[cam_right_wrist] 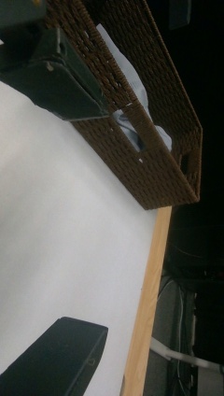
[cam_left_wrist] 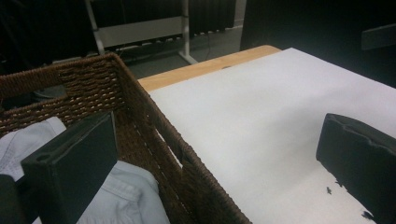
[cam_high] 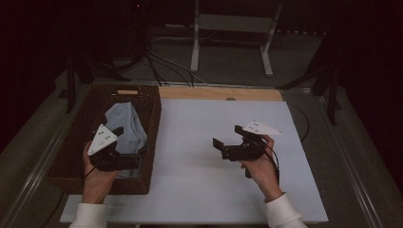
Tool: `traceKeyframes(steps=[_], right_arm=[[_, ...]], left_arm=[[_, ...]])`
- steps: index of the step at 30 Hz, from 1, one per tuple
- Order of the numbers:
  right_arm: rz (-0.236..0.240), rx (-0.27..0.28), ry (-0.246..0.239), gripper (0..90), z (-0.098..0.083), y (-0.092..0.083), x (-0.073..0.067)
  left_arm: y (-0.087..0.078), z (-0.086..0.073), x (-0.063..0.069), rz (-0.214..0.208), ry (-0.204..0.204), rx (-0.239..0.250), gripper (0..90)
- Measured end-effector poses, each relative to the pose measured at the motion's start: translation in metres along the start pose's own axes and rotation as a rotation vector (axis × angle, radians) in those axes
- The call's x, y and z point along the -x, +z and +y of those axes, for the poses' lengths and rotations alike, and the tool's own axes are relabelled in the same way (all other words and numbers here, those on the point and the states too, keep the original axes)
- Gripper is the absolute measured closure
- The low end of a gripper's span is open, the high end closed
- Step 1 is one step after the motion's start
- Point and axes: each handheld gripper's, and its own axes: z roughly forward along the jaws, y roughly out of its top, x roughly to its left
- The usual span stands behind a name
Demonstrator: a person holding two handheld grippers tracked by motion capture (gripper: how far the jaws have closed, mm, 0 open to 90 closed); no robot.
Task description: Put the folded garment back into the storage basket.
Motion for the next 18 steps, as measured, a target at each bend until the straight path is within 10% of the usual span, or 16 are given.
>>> traceKeyframes(steps=[18], right_arm=[[-0.008, 0.041, -0.002, 0.0, -0.02, -0.027, 0.015]], left_arm=[[0.002, -0.008, 0.002, -0.017, -0.009, 0.002, 0.0]])
